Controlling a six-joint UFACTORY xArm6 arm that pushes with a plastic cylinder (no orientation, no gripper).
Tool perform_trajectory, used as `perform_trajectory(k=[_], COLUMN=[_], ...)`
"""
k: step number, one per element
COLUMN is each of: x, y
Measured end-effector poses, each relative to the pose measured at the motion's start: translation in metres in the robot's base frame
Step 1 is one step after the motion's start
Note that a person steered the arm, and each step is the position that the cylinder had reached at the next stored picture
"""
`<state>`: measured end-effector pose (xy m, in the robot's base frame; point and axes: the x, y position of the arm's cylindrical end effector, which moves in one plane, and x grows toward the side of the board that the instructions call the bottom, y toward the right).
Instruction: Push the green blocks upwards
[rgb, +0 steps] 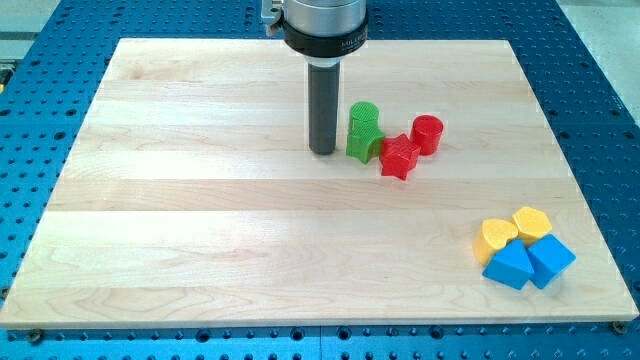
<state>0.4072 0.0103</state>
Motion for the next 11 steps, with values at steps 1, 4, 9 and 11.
perform_trajectory(k=[1, 4, 9, 11], x=[0.0, 0.033, 0.011, 0.011], y=[0.006, 0.015, 0.038, 0.038])
